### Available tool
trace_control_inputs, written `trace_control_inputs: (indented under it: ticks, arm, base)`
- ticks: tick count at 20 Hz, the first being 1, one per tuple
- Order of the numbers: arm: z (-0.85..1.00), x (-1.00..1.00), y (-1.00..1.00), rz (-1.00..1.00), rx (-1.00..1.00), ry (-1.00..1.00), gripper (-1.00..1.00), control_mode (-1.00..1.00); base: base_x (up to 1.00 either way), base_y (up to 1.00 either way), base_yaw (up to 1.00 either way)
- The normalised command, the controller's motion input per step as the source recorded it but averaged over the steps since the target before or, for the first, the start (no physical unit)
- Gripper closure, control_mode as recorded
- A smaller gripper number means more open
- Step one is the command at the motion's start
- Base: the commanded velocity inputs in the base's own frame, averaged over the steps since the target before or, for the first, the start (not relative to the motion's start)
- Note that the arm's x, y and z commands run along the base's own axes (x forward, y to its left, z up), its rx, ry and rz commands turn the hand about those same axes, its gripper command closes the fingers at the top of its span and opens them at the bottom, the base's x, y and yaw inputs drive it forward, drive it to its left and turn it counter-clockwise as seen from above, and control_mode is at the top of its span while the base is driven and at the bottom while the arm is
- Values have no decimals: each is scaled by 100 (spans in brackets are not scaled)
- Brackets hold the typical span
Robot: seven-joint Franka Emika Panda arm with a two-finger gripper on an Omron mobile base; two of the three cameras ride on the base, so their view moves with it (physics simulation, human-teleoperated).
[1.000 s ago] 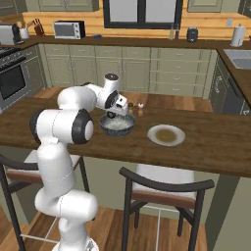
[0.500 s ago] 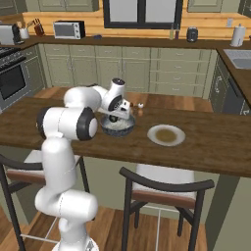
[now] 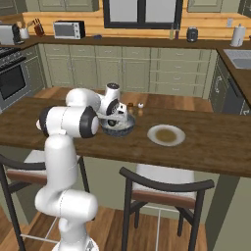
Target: Pick the chicken drumstick and cucumber from their plates and place them in the bowl. Then put the bowl in the fridge.
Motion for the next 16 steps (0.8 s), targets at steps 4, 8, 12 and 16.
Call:
trace_control_inputs:
  ticks: [4,8,12,16]
  arm:
    - [-14,12,0,5,-11,1,100,-100]
    - [-6,3,0,4,-10,0,100,-100]
    - [-40,12,0,5,-13,0,100,-100]
    - [-37,11,0,5,-7,2,-100,-100]
  base:
    - [0,0,0]
    - [0,0,0]
    - [0,0,0]
    - [0,0,0]
